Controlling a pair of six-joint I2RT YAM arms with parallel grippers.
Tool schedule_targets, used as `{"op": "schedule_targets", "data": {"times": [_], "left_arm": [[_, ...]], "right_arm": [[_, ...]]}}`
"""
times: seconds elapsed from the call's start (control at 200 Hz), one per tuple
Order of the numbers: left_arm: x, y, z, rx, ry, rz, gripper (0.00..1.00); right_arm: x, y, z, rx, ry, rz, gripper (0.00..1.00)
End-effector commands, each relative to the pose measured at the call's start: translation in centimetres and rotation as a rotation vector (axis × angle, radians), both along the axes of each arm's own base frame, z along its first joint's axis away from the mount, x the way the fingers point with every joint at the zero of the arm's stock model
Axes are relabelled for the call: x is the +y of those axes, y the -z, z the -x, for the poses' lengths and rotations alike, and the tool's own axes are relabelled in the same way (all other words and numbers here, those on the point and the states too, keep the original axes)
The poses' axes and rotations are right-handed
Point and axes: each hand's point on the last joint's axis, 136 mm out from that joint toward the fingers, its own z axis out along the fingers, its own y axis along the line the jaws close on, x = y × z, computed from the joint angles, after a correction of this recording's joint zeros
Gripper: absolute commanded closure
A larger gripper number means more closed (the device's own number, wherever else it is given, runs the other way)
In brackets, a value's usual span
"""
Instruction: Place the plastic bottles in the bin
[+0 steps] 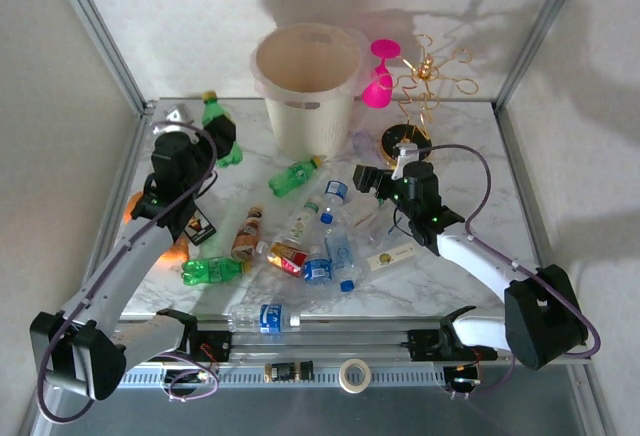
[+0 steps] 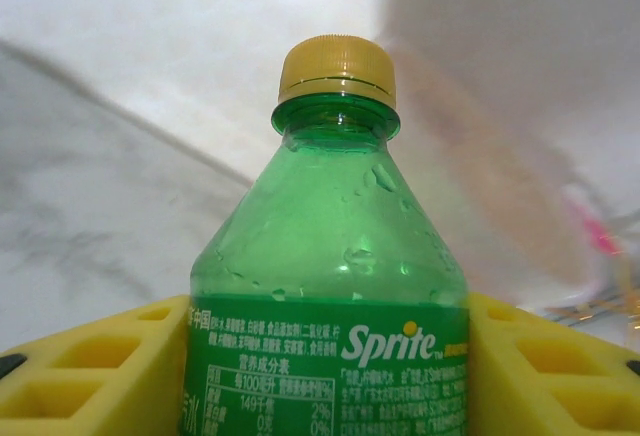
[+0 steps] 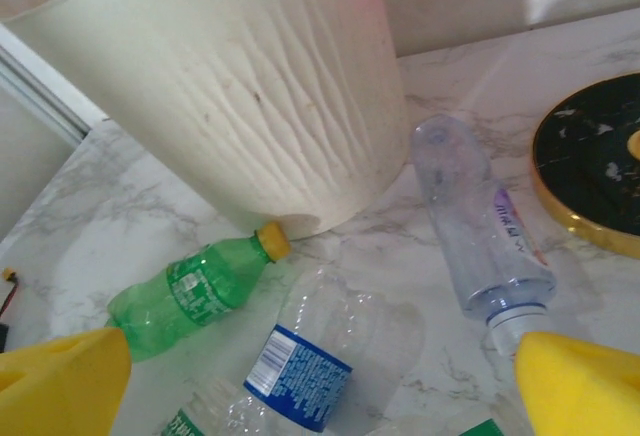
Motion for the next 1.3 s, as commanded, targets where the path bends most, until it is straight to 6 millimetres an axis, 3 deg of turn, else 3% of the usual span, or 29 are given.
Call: {"op": "schedule_targets", "data": {"times": [0.0, 0.185, 0.356, 0.571, 0.746, 0.997, 1.132, 1.292], "left_arm": [[-2.6, -5.4, -1.2, -0.143, 0.092, 0.026, 0.53], [-6.0, -10.0, -5.2, -0.24, 0.173, 0.023, 0.53], [-9.8, -11.8, -10.6, -0.261, 0.241, 0.002, 0.53], [-14.2, -9.6, -18.0, -0.199, 0.294, -0.026, 0.54], [-16.0, -6.3, -22.5, -0.134, 0.269, -0.08, 0.54], [-17.0, -2.8, -24.4, -0.092, 0.247, -0.102, 0.53], [-17.5, -2.7, -24.3, -0.096, 0.249, -0.105, 0.47], [-17.9, -3.2, -24.0, -0.104, 0.255, -0.107, 0.33]], "right_arm": [[0.7, -0.6, 0.5, -0.025, -0.047, -0.05, 0.01], [0.9, -0.7, 1.1, -0.024, -0.07, -0.061, 0.01], [1.2, -0.2, 1.7, -0.015, -0.097, -0.082, 0.01], [1.3, 1.1, 2.6, 0.02, -0.114, -0.098, 0.01], [0.9, 1.5, 3.0, 0.033, -0.111, -0.069, 0.01], [-0.3, 1.7, 3.3, 0.031, -0.065, -0.024, 0.01], [-0.7, 1.8, 3.5, 0.035, -0.054, -0.015, 0.01], [-0.9, 1.7, 3.3, 0.034, -0.038, -0.013, 0.01]]}}
